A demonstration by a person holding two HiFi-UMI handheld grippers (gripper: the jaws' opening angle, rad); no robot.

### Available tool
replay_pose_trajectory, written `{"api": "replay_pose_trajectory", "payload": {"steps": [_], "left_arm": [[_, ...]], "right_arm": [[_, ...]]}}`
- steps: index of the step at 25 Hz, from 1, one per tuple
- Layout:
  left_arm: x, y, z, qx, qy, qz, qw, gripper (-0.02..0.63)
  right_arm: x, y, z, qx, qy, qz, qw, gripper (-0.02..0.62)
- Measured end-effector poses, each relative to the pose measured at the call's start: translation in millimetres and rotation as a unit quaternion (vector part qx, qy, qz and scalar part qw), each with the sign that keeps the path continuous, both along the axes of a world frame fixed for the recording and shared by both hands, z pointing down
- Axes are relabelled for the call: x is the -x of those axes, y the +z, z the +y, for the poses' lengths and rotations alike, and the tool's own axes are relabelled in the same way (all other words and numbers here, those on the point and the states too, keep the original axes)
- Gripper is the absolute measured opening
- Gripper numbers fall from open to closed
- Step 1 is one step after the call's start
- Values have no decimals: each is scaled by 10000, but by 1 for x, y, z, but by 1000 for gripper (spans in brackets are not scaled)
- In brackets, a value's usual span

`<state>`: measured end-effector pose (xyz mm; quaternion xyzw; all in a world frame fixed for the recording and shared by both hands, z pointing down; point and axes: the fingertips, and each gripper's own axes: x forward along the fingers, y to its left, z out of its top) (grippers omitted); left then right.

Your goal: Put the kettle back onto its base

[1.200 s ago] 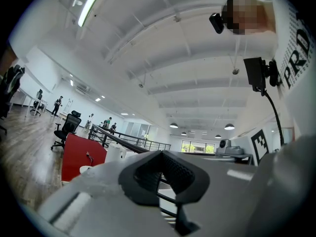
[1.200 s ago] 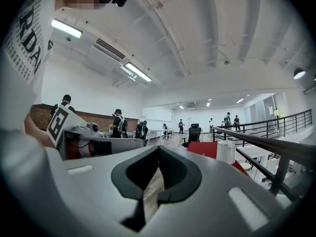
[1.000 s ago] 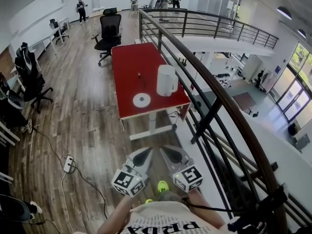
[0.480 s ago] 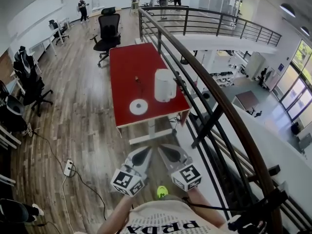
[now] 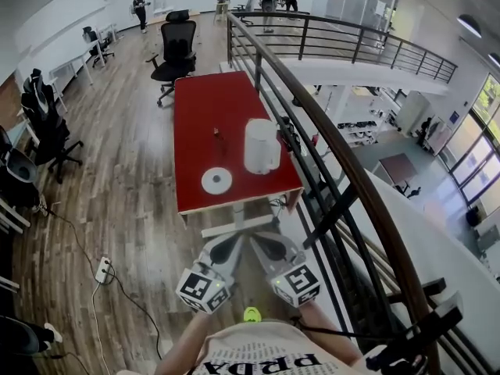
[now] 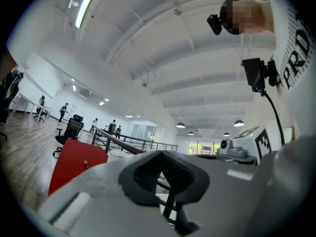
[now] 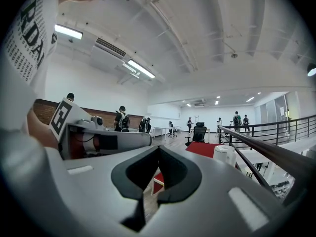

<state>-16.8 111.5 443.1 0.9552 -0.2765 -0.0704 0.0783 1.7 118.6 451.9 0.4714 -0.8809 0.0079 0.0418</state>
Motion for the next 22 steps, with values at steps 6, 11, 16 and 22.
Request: {"api": "replay_pose_trajectory", "payload": {"steps": [6, 11, 16, 22], "left_arm": [[-10, 2, -20, -48, -116, 7, 9999, -9], [-13, -6, -33, -78, -136, 26, 9999, -9], [-8, -2, -51, -128, -85, 25, 9999, -9], [-2, 0, -75, -49, 19, 80, 10000, -9]], "right_arm": [[-13, 3, -18, -46, -30, -11, 10000, 5], [-8, -2, -33, -72, -101, 23, 9999, 5], [-5, 0, -52, -88, -13, 29, 10000, 5], [-3, -1, -73, -141, 94, 43, 9998, 5]]}}
